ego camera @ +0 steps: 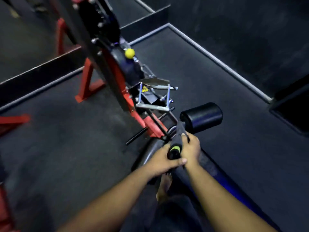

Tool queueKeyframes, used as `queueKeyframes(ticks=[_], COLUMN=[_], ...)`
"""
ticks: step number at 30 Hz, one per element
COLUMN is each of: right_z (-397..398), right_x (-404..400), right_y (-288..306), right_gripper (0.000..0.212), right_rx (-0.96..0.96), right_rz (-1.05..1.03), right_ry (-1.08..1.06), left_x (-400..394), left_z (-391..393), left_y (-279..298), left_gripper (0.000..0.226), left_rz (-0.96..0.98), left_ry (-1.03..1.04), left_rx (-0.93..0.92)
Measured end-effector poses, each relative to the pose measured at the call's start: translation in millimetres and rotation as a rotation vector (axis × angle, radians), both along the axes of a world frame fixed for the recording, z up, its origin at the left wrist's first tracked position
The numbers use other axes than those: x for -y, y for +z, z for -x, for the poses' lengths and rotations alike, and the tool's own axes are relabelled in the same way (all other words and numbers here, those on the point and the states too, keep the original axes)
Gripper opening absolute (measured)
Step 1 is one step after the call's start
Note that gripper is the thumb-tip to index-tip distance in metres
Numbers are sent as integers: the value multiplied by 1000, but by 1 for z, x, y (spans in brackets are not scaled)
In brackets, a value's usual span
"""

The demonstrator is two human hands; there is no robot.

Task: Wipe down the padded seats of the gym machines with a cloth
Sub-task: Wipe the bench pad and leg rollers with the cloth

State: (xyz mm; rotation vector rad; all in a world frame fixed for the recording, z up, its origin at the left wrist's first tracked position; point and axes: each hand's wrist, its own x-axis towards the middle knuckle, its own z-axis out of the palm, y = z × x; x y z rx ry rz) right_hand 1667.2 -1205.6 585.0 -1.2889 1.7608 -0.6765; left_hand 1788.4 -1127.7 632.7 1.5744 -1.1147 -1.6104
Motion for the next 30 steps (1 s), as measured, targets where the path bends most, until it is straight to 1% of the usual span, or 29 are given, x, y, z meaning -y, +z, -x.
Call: queueKeyframes(ticks=[1,2,3,4,5,7,9,10,12,14,16,17,18,19,20,21,23,25,26,27,28,30], right_z=[-11,-21,-29,-37,-44,-57,-67,-69,-75,-84,-95,-102,-110,-118,-123,-130,-136,-139,-139,-140,-141,-145], right_x=[-20,-35,-49,-69,-86,-123,-154,-165,-186,-199,-217,-223,-230,-241,-251,-267,-296,-332,-349,-366,-382,-414], right_y=[7,15,22,33,43,67,88,96,116,134,152,157,161,166,171,176,183,188,190,193,195,200], right_gripper=[40,41,35,25,18,17,15,22,44,56,56,51,46,43,40,42,48,44,41,40,39,38], right_rx=[32,84,161,259,348,405,396,364,275,215,169,123,60,4,-8,16,85,146,167,173,162,138], right_rz=[-25,-44,-71,-77,-83,-74,-17,38,173,228,214,221,267,357,437,484,448,385,366,363,381,413], right_ry=[7,-4,-18,-11,6,134,375,517,850,1152,1380,1437,1464,1489,1487,1499,1490,1498,1514,1545,1579,1653], left_x=[-24,-39,-55,-76,-92,-129,-170,-188,-231,-264,-301,-314,-328,-346,-361,-382,-417,-460,-478,-495,-510,-543], left_z=[-7,-14,-21,-29,-36,-52,-68,-75,-90,-102,-108,-109,-109,-104,-99,-92,-76,-59,-52,-46,-43,-39], left_y=[5,11,13,20,29,47,69,78,97,115,132,138,144,148,150,152,146,138,137,135,135,138], left_gripper=[57,59,56,47,34,11,8,9,13,18,17,18,18,16,14,15,36,55,59,58,52,28], left_rz=[38,69,92,114,127,136,125,111,104,121,161,190,207,227,233,239,253,200,169,138,117,115], left_ry=[37,79,135,187,235,343,470,524,614,679,750,780,824,893,950,1020,1089,1106,1120,1161,1222,1352], left_rx=[36,51,70,97,102,81,68,58,59,86,109,135,174,213,237,264,322,462,533,600,646,699])
